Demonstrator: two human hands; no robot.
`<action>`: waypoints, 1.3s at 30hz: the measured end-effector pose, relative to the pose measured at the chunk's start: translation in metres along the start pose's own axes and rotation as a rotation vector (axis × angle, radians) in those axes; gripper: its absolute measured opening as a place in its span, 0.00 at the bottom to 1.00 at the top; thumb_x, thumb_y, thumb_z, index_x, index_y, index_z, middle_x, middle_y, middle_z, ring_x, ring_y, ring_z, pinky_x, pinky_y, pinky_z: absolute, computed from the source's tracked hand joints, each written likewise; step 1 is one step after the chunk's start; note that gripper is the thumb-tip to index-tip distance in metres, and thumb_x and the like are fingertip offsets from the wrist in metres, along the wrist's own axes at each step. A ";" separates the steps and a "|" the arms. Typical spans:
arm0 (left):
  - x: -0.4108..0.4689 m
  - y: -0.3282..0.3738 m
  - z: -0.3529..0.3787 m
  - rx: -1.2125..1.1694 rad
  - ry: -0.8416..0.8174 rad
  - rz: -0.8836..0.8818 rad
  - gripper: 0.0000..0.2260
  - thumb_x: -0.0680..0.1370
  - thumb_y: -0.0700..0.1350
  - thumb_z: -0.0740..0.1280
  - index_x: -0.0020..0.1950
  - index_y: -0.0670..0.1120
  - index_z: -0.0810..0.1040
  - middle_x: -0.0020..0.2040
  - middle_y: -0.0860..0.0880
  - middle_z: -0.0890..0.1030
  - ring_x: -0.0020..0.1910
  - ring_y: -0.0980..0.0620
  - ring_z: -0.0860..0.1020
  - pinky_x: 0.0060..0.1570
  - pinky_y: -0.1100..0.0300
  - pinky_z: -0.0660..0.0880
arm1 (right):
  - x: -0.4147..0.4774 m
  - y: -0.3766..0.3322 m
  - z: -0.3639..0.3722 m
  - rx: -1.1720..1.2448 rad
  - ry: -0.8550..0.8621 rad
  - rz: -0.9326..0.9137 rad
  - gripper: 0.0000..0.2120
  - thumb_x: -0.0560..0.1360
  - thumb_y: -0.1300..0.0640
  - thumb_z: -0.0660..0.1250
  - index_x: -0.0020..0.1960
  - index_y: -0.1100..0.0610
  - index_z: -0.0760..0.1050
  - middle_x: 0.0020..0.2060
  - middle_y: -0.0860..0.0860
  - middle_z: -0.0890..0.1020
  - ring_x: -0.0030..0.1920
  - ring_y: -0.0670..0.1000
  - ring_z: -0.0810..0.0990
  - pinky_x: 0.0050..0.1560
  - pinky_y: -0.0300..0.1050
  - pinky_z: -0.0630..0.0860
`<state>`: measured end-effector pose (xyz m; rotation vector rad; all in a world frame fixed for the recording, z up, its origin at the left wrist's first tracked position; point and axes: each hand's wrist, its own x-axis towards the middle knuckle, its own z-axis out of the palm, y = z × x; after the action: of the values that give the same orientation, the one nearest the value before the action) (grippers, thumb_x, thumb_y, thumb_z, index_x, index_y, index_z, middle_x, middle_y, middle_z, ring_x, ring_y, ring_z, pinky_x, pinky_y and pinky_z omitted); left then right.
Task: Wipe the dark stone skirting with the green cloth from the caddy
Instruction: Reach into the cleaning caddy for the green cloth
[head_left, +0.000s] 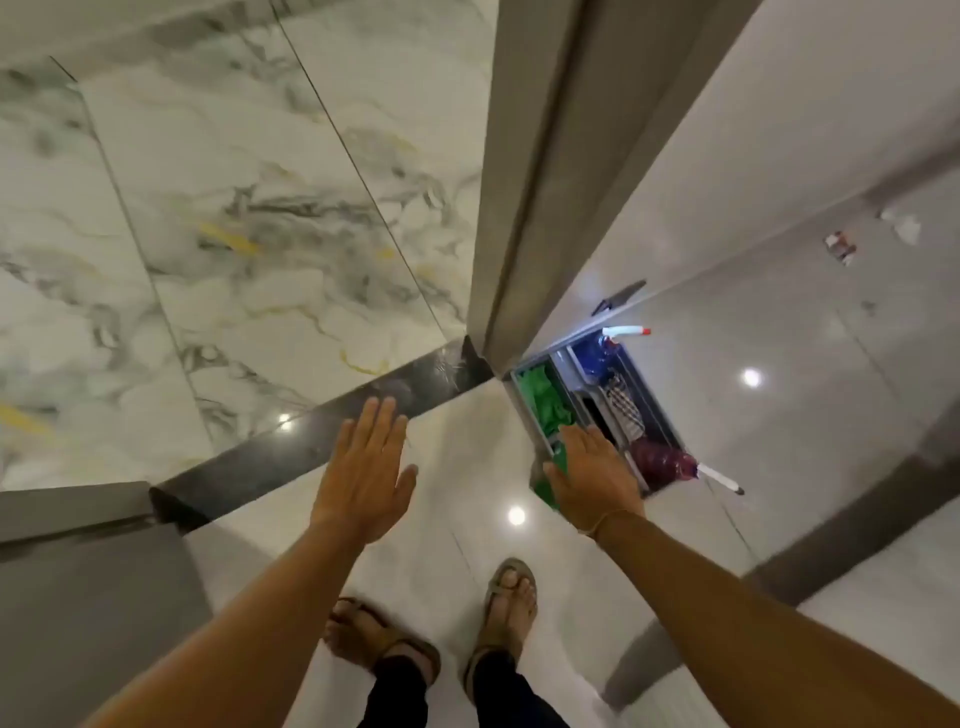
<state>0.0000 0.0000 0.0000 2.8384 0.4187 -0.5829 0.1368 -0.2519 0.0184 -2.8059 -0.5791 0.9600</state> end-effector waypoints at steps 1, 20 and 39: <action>0.011 0.002 0.033 0.027 -0.024 0.010 0.31 0.83 0.57 0.50 0.82 0.42 0.52 0.84 0.41 0.47 0.83 0.42 0.43 0.80 0.43 0.45 | 0.012 0.011 0.028 0.016 -0.003 0.025 0.27 0.80 0.47 0.59 0.74 0.59 0.61 0.73 0.59 0.68 0.76 0.60 0.61 0.74 0.55 0.60; 0.192 -0.009 0.403 0.069 -0.148 0.187 0.33 0.82 0.53 0.53 0.82 0.41 0.45 0.84 0.41 0.46 0.82 0.39 0.45 0.80 0.42 0.46 | 0.183 0.117 0.315 0.291 0.432 0.603 0.11 0.72 0.56 0.66 0.54 0.56 0.73 0.45 0.56 0.82 0.46 0.62 0.80 0.46 0.52 0.76; 0.197 -0.069 0.436 -0.010 -0.024 0.241 0.31 0.83 0.57 0.44 0.82 0.42 0.45 0.83 0.41 0.47 0.82 0.42 0.44 0.81 0.46 0.44 | 0.186 0.069 0.288 0.510 0.864 0.381 0.27 0.70 0.54 0.55 0.66 0.56 0.76 0.42 0.48 0.81 0.36 0.45 0.77 0.42 0.35 0.73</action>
<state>-0.0015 -0.0038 -0.4833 2.8114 0.0724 -0.5636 0.1174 -0.2451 -0.3303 -2.5173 0.2805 -0.1369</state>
